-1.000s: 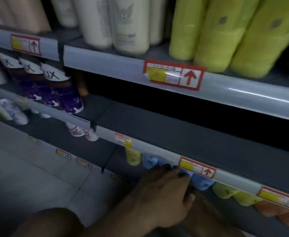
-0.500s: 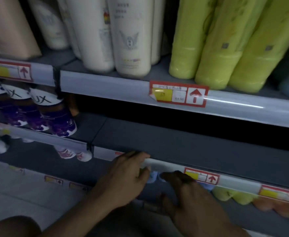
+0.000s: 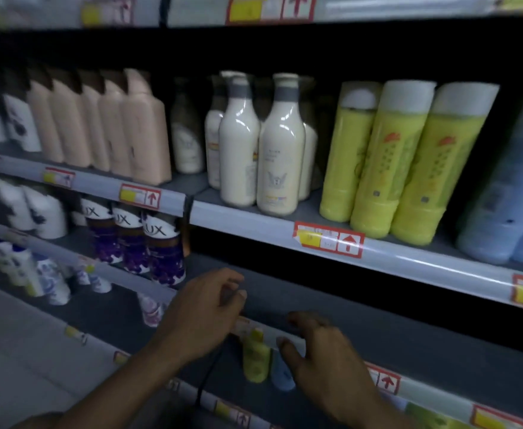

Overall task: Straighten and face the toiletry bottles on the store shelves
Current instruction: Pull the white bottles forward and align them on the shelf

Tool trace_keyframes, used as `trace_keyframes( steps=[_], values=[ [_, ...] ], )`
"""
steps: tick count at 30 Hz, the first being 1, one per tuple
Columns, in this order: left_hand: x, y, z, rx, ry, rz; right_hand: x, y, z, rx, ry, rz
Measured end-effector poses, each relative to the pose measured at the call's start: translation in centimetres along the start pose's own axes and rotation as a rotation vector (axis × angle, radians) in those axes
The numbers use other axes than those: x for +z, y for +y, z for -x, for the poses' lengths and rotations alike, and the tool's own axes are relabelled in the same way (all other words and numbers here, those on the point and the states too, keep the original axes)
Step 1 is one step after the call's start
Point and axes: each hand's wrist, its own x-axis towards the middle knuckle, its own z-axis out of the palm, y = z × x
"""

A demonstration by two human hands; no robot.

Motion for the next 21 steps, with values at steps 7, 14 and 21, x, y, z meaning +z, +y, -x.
trace_keyframes(
  steps=[7,14,21],
  values=[
    [-6.2,0.6,-3.9,0.112,0.150,0.108,-3.5,-5.8,-2.8,-0.139,0.276,-0.163],
    [-10.3,1.8,-10.3,0.213,0.382,0.165,-8.5,-9.7,-8.7,-0.194,0.670,-0.100],
    [-10.4,3.0,-15.9,0.200,0.267,0.249,-11.4,-11.1,-13.8,-0.005,0.694,-0.050]
  ],
)
